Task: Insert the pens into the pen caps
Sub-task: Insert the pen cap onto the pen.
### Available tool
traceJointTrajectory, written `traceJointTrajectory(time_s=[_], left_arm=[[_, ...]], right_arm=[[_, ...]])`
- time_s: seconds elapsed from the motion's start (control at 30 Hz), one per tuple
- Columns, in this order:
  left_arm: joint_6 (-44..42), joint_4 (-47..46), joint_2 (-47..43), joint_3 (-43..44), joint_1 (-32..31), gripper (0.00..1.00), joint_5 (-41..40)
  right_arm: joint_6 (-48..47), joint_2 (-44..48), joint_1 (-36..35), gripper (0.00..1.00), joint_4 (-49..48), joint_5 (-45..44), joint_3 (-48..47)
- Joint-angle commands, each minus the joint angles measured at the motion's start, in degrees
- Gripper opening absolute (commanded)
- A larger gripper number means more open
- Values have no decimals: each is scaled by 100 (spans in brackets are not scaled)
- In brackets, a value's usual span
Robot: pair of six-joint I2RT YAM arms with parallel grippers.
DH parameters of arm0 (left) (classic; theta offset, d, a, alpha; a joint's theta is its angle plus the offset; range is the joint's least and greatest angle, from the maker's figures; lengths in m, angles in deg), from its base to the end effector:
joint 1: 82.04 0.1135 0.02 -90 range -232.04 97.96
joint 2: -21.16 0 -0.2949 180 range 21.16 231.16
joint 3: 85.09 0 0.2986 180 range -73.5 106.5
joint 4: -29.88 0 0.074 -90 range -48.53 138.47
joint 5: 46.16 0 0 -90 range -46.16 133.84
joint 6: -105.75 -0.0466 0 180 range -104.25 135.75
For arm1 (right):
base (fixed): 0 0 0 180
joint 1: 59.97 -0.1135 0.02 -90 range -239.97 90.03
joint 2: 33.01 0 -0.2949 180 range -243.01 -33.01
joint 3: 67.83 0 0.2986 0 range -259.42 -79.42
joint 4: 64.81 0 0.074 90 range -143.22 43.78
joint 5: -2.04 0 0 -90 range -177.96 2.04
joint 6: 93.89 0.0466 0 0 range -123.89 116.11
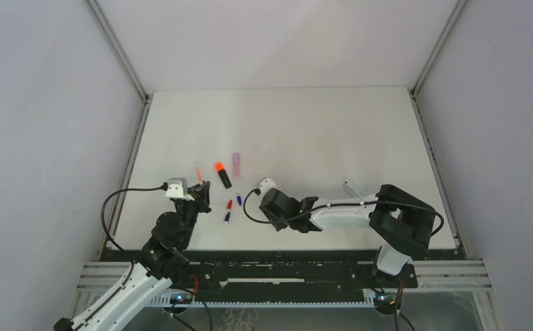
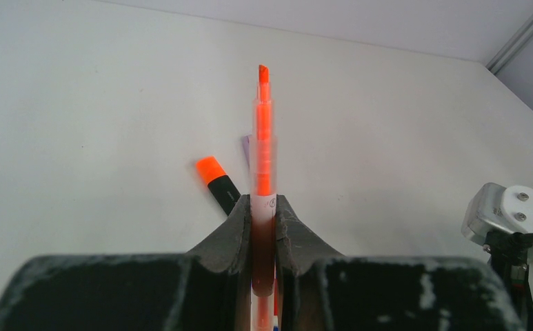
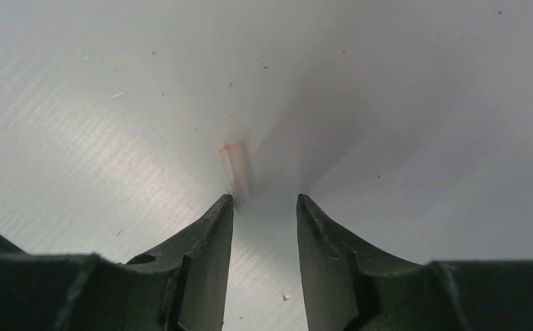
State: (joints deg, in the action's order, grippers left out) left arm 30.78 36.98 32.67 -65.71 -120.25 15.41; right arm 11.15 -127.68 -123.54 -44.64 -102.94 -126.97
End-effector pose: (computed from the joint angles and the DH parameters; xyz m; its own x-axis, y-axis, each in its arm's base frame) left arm 0.1251 -0.0703 0.2148 -0.0339 -0.2636 -0.9640 0.1668 0.9496 -0.2655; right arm 0.1684 0.3117 0.1356 -0.5628 -0.5690 -0.5996 -0.6774 0.7332 -0.0600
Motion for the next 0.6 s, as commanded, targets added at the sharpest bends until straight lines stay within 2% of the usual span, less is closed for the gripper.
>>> traceJointTrajectory(time_s=[0.0, 0.57], left_arm=[[62, -104, -26, -74, 34, 0, -67], [72, -148, 20, -85, 34, 0, -67]], right_arm=[[163, -272, 128, 38, 192, -167, -57], [166, -333, 418, 37, 214, -246, -136]])
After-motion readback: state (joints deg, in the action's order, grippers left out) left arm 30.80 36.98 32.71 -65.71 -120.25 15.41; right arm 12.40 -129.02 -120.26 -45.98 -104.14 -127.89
